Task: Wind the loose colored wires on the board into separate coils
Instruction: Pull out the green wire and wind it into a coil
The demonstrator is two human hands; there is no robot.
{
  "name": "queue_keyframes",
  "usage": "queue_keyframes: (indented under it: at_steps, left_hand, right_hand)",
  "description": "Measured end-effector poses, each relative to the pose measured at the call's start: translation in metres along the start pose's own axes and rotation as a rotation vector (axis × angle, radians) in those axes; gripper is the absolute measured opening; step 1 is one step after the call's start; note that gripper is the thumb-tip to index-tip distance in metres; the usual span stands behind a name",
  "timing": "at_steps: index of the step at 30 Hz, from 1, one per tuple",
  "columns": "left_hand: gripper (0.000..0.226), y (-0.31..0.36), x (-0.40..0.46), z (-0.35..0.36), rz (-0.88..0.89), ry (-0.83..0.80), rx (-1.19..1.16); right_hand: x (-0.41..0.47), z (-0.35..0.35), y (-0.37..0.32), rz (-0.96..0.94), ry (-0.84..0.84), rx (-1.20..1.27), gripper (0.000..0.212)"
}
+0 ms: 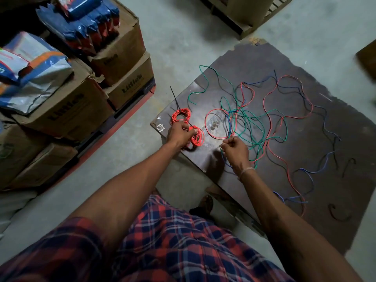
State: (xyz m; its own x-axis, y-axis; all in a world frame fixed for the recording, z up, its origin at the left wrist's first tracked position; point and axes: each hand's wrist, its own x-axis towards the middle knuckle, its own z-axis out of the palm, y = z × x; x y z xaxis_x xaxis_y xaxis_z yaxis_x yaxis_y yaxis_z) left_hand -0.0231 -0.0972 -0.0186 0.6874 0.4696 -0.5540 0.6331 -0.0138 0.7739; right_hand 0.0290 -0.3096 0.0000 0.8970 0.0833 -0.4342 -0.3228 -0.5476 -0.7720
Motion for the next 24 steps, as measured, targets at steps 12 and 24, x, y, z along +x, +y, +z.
queue_keyframes:
  at_steps: [12,24]
  left_hand:
    - [0.022,0.000,-0.012,0.029,0.658,0.203,0.966]
    - [0.008,0.008,-0.045,0.030,0.613,-0.061,1.111]
  right_hand:
    - [0.006,-0.022,0.029,-0.392,-0.141,-0.552,0.012]
    - [0.045,-0.049,0.049,-0.528,-0.224,-0.709,0.024]
